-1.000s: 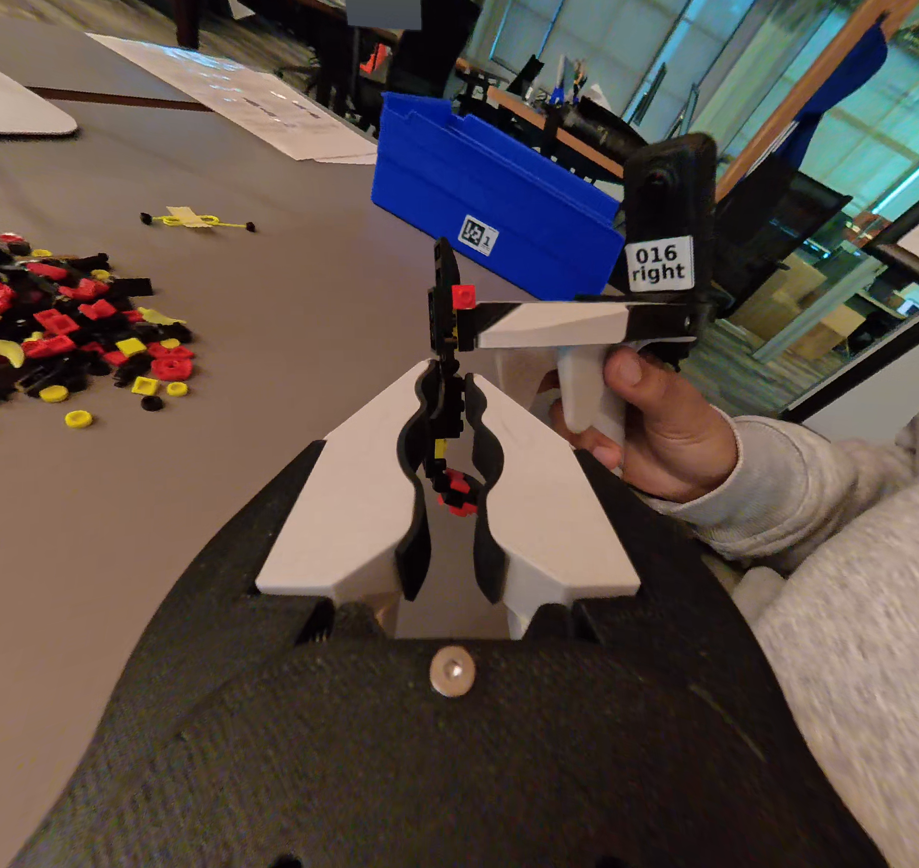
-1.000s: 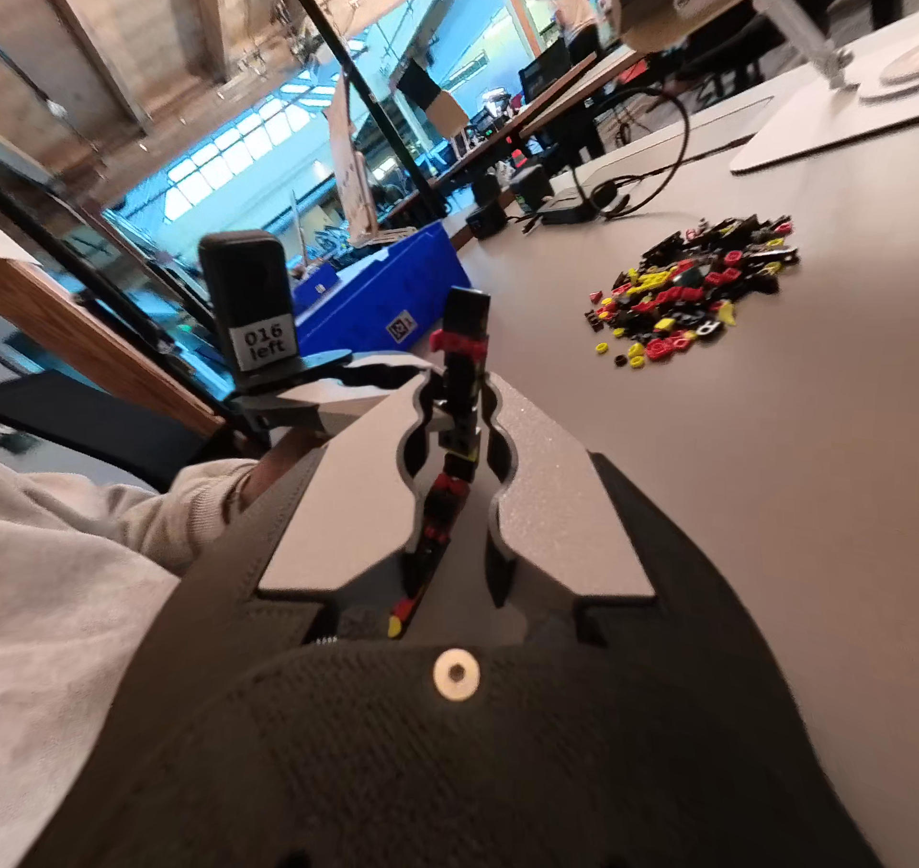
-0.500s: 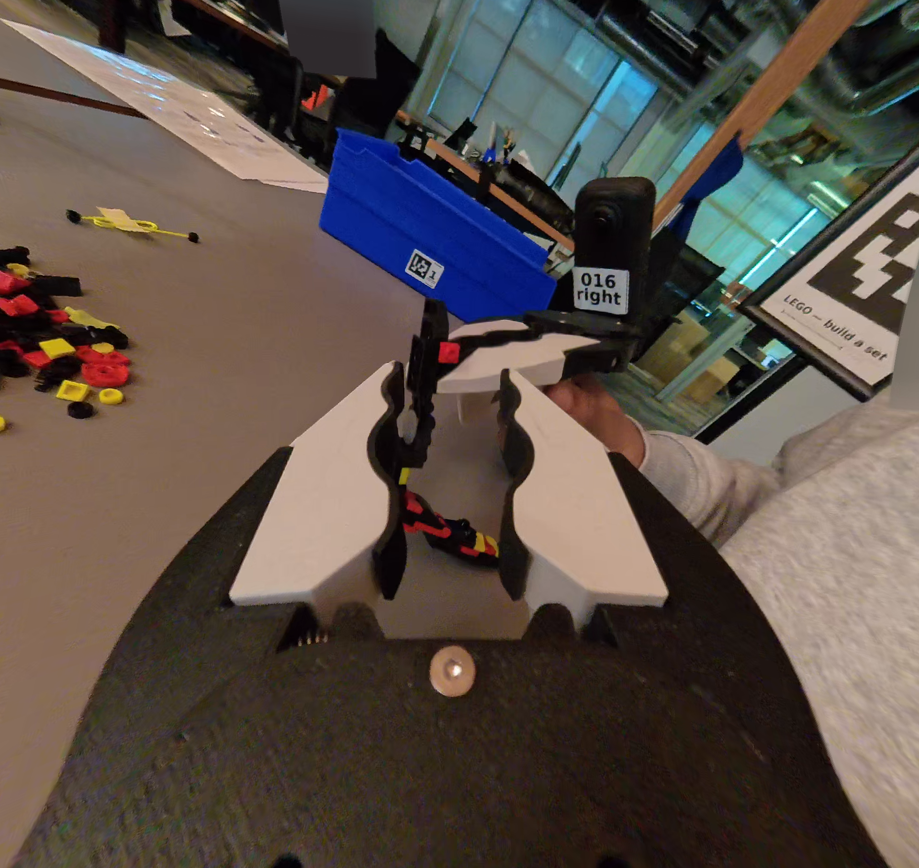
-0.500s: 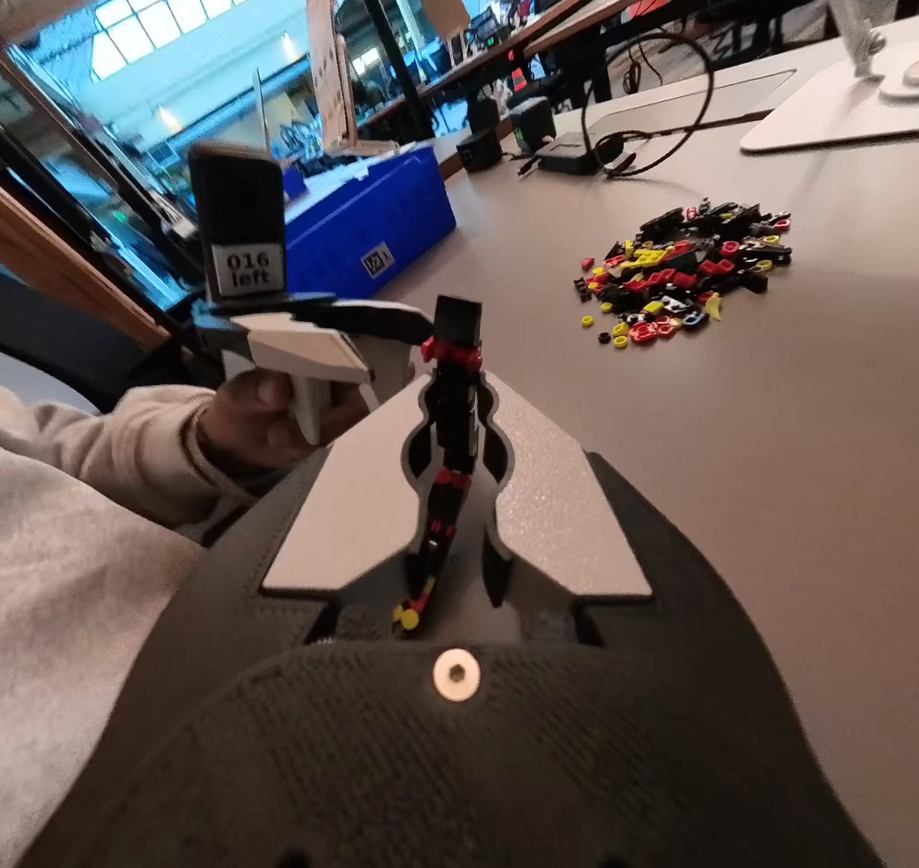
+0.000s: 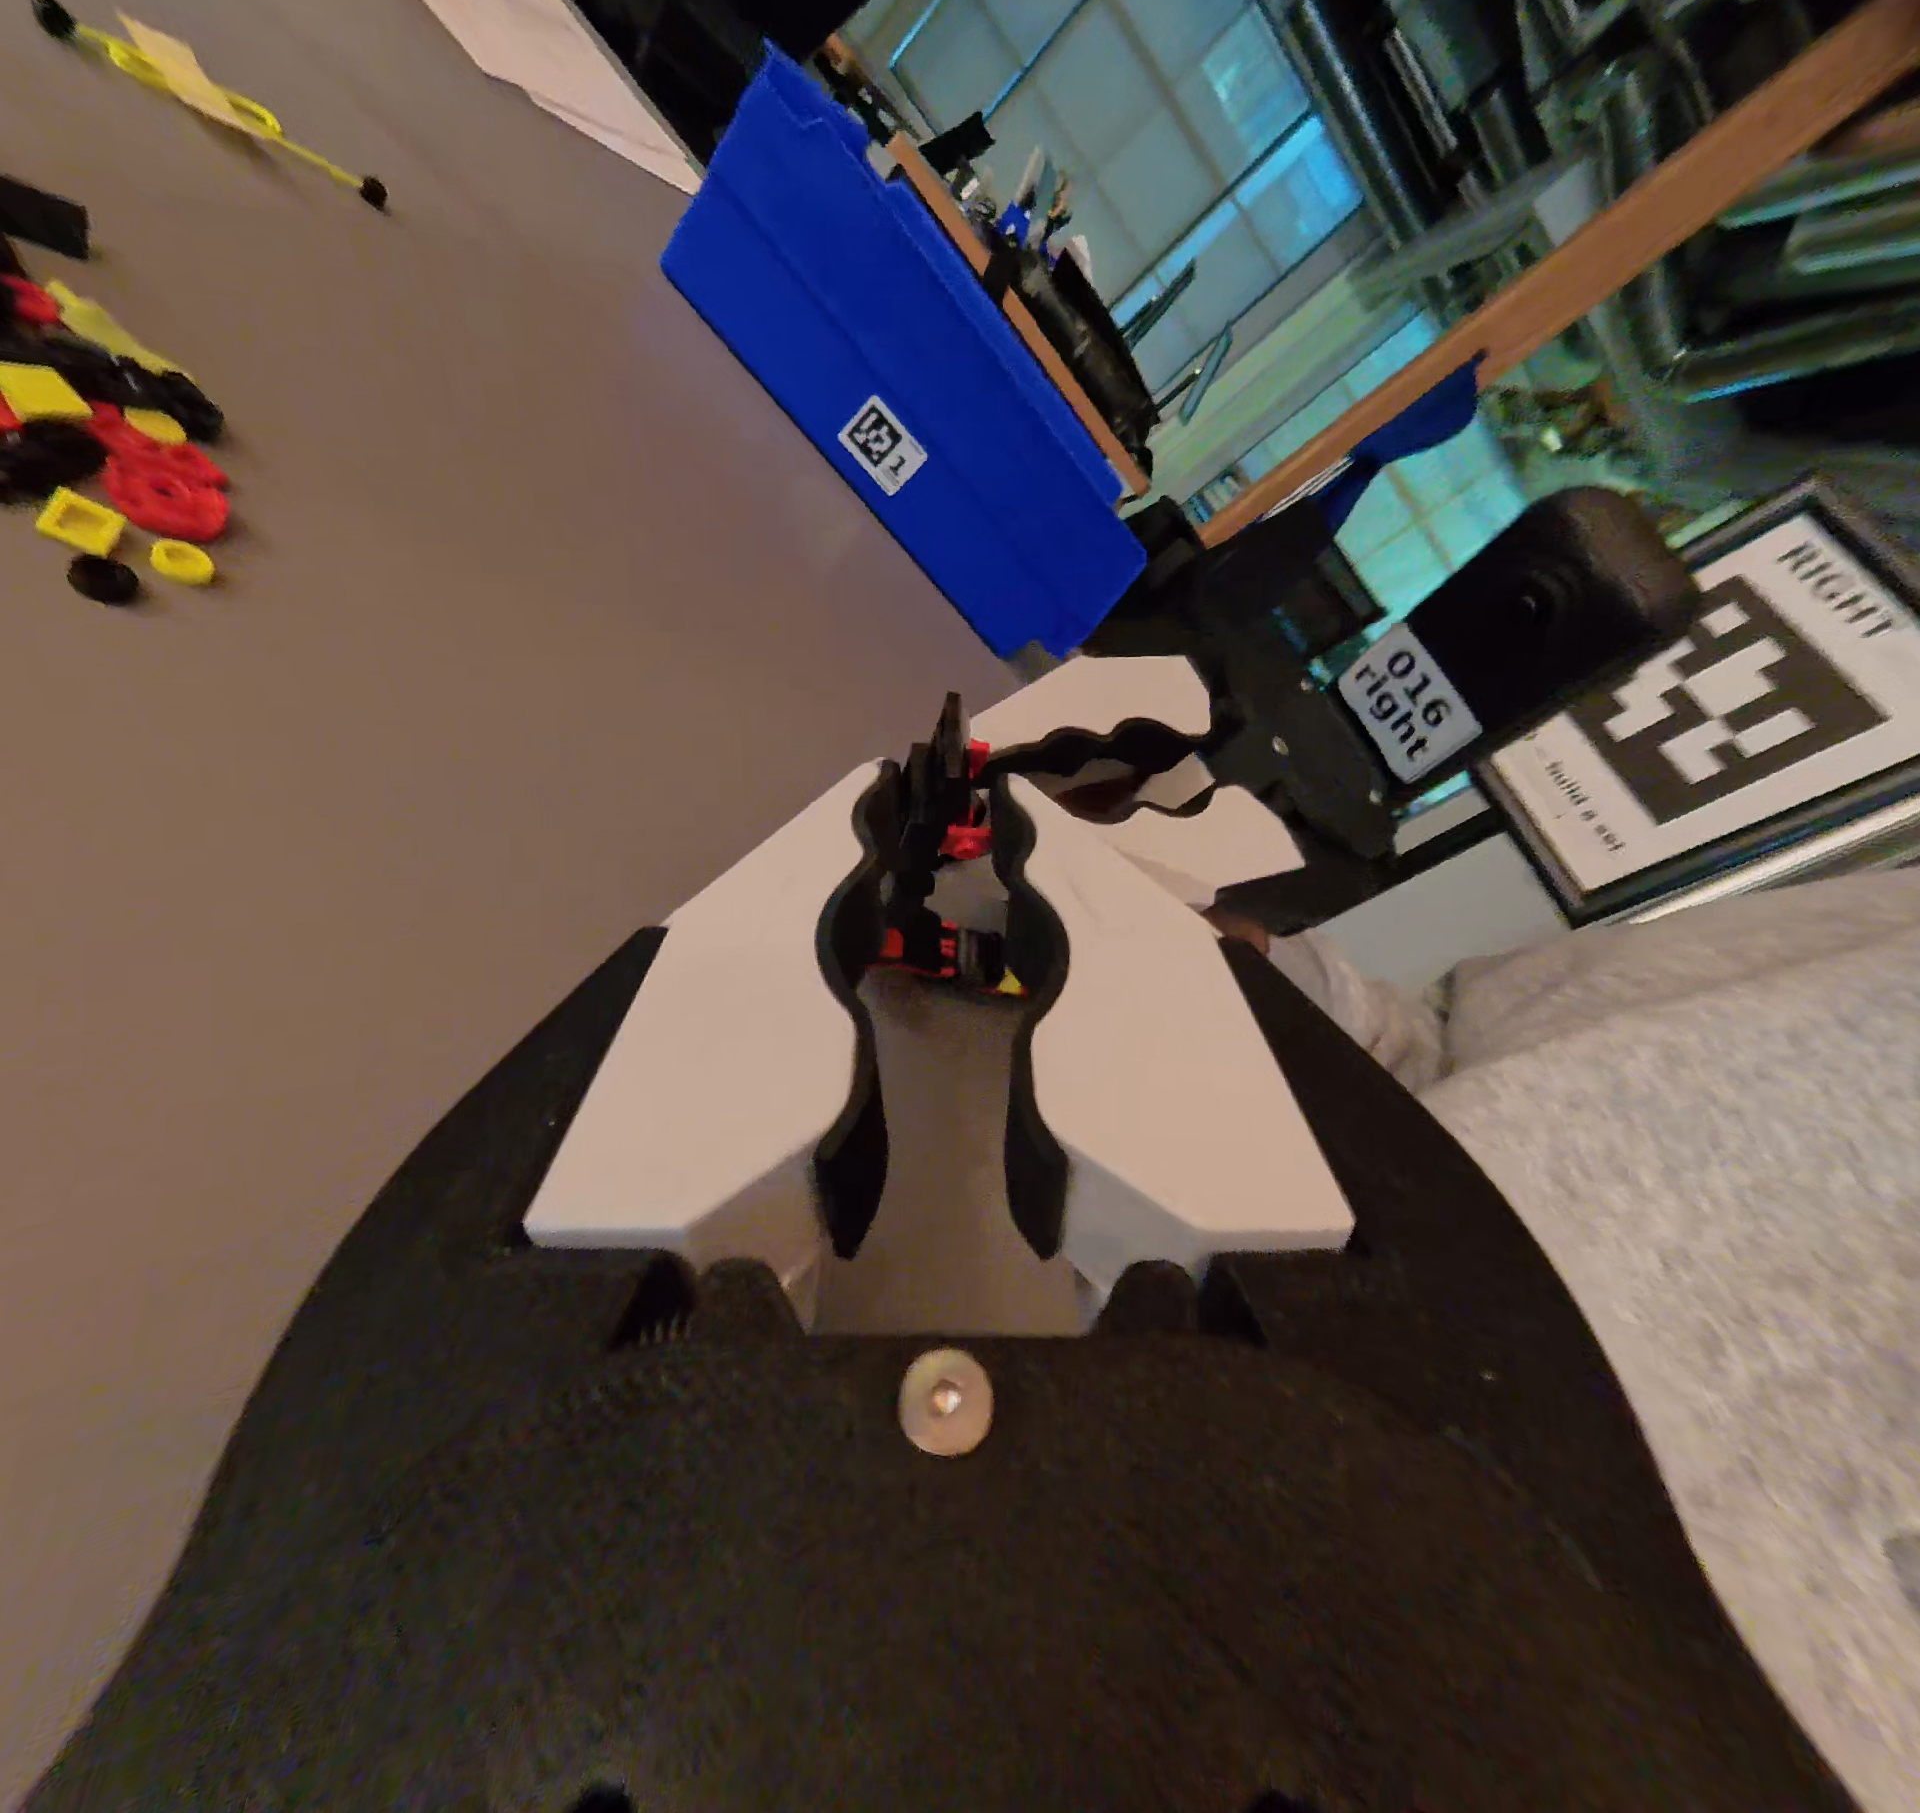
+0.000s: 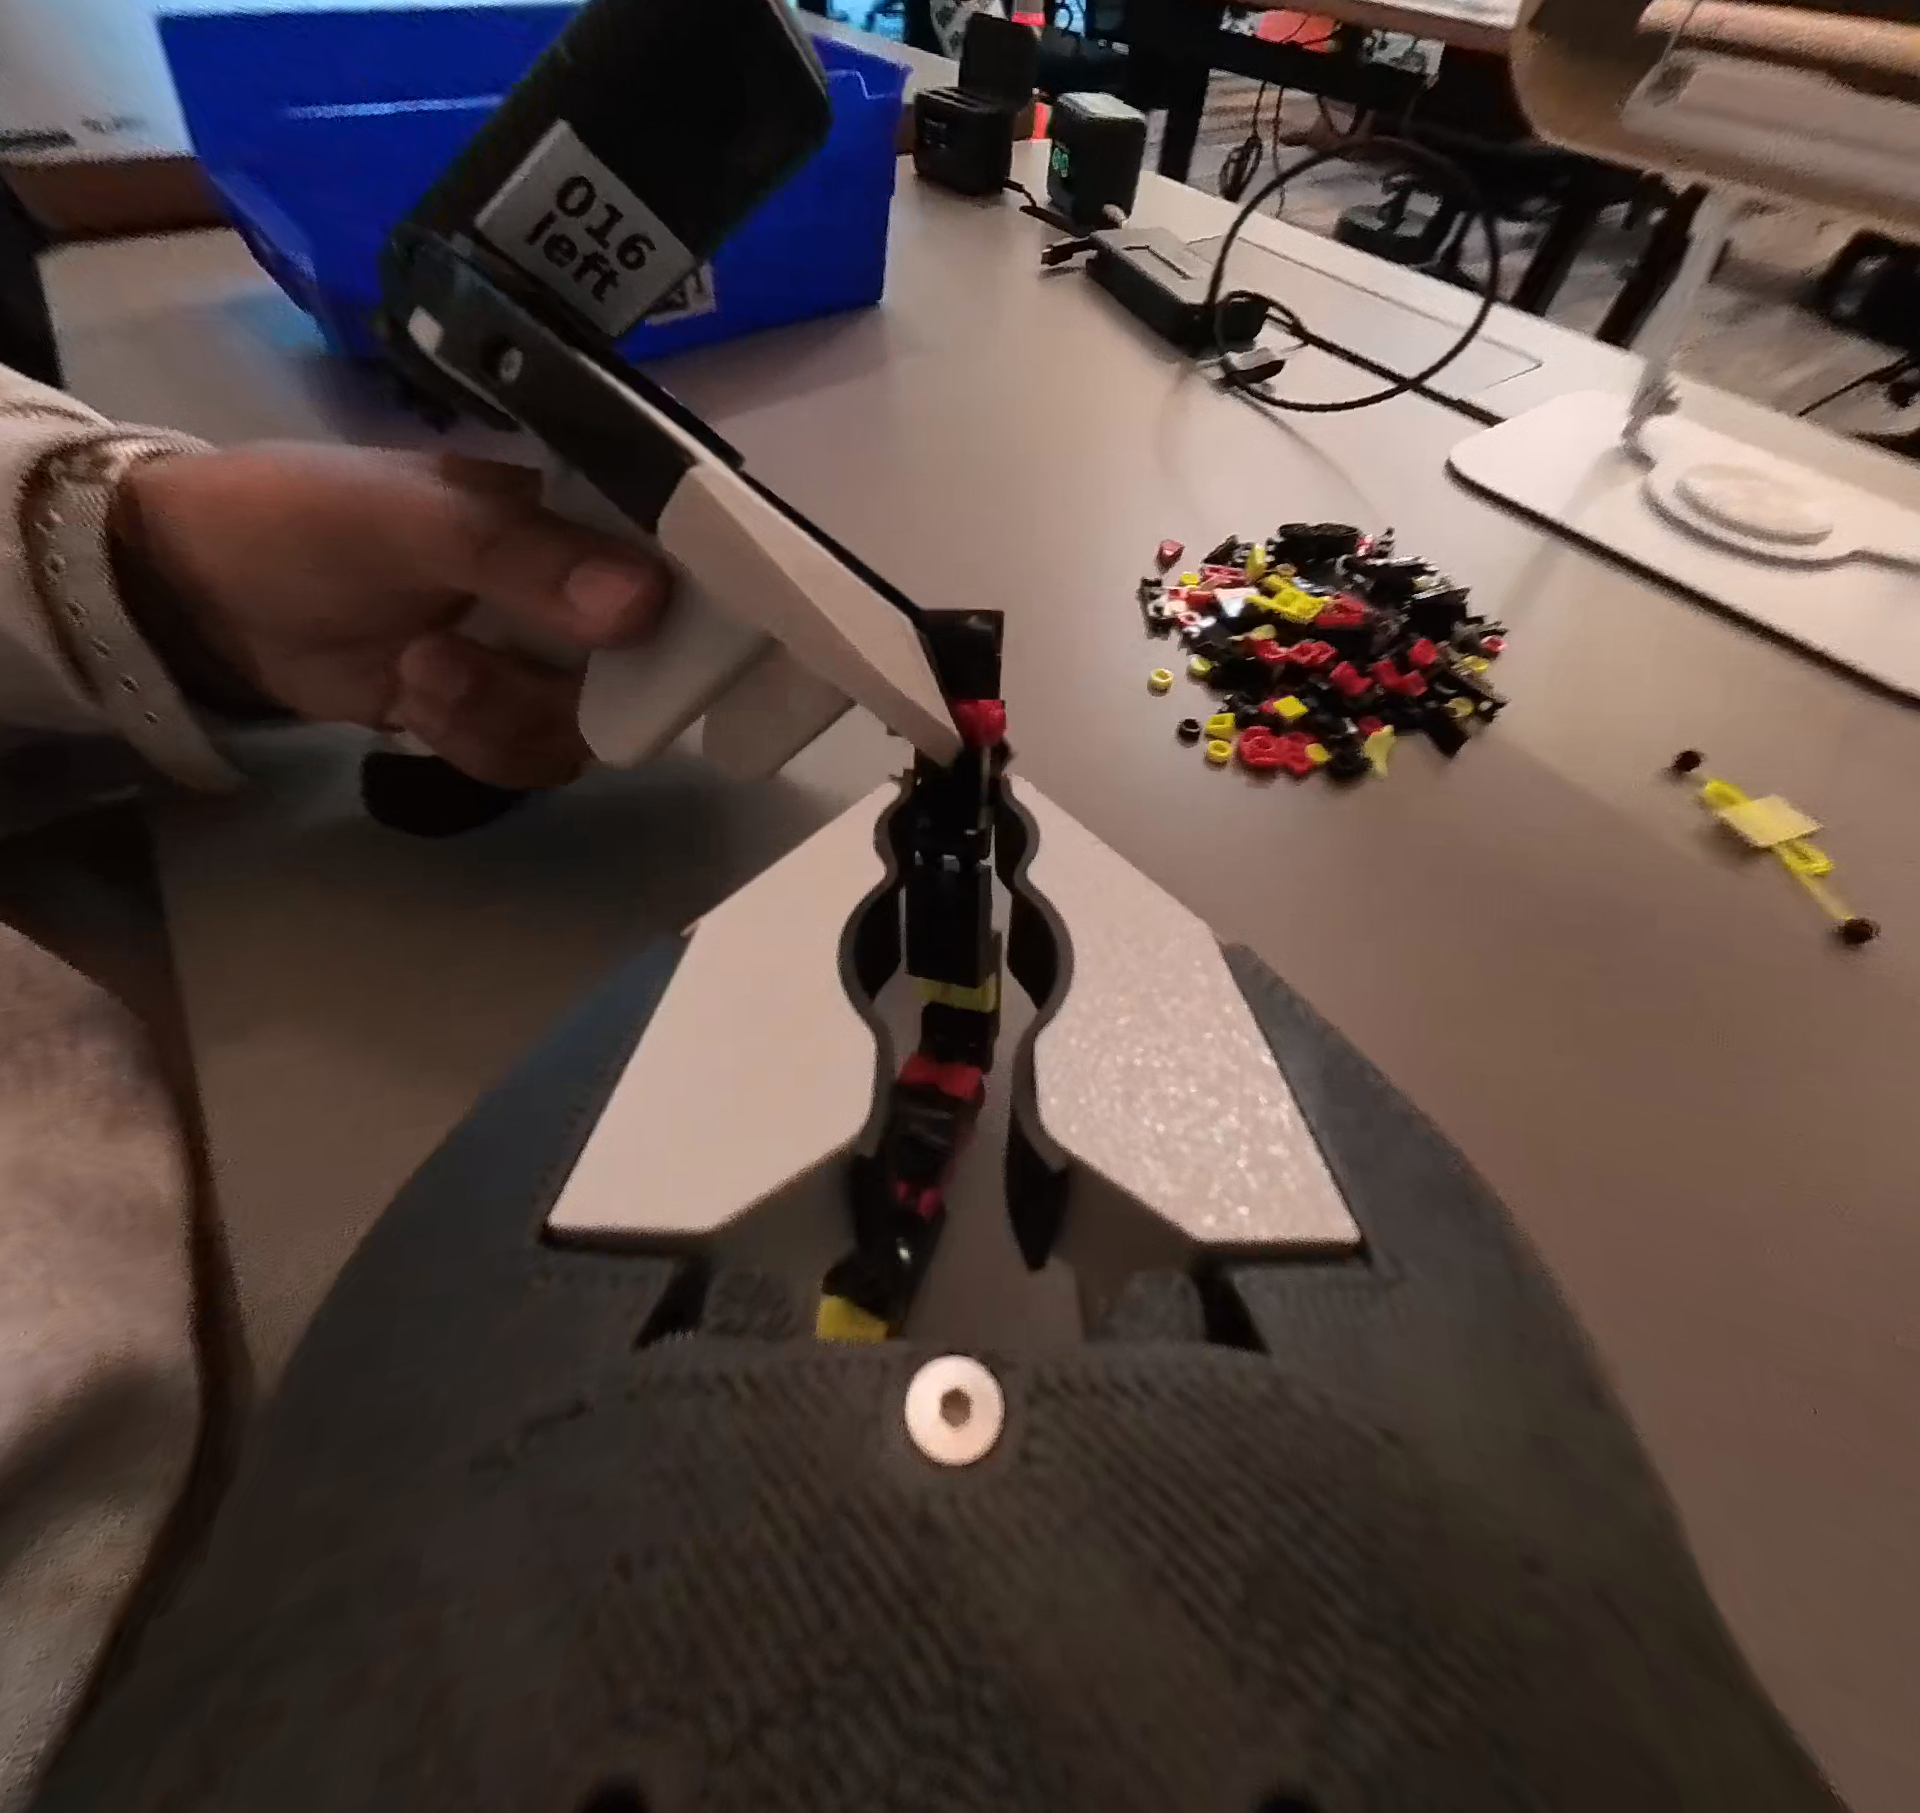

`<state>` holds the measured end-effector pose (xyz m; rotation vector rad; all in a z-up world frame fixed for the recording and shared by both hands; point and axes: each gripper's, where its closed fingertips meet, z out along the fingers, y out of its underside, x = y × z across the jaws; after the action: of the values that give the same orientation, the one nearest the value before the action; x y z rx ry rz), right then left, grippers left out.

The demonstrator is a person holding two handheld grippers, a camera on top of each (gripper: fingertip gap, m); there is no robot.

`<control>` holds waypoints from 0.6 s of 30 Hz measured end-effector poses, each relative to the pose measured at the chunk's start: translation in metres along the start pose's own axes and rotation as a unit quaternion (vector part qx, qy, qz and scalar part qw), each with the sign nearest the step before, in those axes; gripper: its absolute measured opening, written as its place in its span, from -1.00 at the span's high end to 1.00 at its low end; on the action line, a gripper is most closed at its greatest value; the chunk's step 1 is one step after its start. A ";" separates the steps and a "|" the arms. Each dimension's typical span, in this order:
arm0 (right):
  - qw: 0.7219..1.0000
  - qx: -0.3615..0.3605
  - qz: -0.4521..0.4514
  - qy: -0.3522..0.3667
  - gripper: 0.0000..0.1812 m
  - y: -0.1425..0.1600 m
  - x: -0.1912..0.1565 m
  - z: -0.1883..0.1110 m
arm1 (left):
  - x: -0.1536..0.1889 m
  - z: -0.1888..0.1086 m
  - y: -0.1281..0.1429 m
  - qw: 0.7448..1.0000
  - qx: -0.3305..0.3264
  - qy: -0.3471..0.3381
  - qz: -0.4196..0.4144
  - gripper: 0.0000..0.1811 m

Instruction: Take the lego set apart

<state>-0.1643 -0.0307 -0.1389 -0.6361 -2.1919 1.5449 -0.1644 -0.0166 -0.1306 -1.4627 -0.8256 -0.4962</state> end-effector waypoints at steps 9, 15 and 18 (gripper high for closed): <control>1.000 -0.016 -0.026 -0.005 0.91 0.006 -0.001 -0.002 | -0.004 -0.004 0.003 1.000 -0.023 0.004 -0.002 0.89; 0.996 -0.018 -0.088 0.008 0.91 0.007 -0.002 -0.001 | -0.005 -0.004 0.006 0.999 -0.032 0.009 -0.015 0.90; 0.990 -0.017 -0.135 0.024 0.91 0.005 -0.004 -0.002 | -0.003 -0.004 0.006 0.999 -0.033 0.019 -0.027 0.90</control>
<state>-0.1593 -0.0298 -0.1427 -0.3627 -2.1687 1.3430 -0.1611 -0.0210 -0.1364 -1.4906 -0.8271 -0.5937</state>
